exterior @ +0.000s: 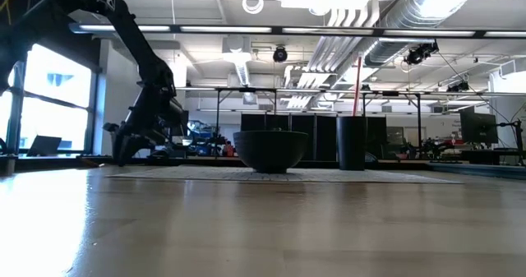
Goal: Pick & Place Utensil
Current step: Put the green spoon into the black bowl
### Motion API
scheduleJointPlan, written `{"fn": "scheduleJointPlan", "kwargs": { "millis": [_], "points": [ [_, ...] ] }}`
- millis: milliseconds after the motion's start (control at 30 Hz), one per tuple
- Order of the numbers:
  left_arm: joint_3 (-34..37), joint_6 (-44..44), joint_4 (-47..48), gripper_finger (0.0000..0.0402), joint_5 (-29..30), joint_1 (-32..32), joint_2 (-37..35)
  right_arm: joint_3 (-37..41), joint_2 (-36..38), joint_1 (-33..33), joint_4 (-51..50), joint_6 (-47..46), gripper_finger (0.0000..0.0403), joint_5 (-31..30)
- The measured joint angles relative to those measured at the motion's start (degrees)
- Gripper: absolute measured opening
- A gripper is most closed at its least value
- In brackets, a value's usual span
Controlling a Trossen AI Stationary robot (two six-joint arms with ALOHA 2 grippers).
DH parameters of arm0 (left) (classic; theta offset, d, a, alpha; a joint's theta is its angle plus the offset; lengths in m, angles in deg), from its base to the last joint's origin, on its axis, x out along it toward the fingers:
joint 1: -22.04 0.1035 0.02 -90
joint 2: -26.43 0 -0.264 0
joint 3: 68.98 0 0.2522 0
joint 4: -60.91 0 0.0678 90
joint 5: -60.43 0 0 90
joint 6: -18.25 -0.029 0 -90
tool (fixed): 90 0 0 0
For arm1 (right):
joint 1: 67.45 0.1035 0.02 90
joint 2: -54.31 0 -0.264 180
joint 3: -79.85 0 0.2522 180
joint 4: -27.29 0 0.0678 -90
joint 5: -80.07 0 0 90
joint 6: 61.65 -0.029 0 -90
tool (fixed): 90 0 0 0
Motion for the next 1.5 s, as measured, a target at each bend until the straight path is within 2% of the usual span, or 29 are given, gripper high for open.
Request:
{"fn": "scheduleJointPlan", "kwargs": {
  "millis": [167, 300, 533, 1000, 1167, 1367, 1500],
  "points": [
    [0.03, -4.27, 0.18, 0.0050, -0.95, -0.01, 0.02, 0.00, 0.00, 0.00, 0.00, -0.07, 0.0165, -0.15],
    [-0.35, -6.29, 0.75, 0.0026, -2.85, -0.31, 0.07, 0.00, 0.00, 0.00, 0.02, -0.17, 0.0165, -1.01],
    [-0.76, -8.62, 2.00, 0.0022, -7.92, -2.18, 0.17, 0.00, 0.00, 0.00, 0.02, -0.04, 0.0165, -1.46],
    [0.25, -8.66, 0.41, 0.0021, -7.55, -5.94, -0.36, 0.00, 0.00, 0.00, 0.02, -0.01, 0.0165, -1.53],
    [3.40, -8.80, -3.00, 0.0021, -7.56, -5.96, -3.46, 0.00, 0.00, 0.00, 0.02, 0.01, 0.0165, -1.51],
    [6.59, -8.76, -6.49, 0.0004, -13.51, -6.11, -10.31, 0.00, 0.00, 0.00, 0.11, 0.01, 0.0165, -1.51],
    [9.12, -8.19, -8.22, 0.0005, -14.08, -6.40, -13.81, 0.00, 0.00, 0.02, 0.50, 0.00, 0.0165, -1.51]
  ]
}}
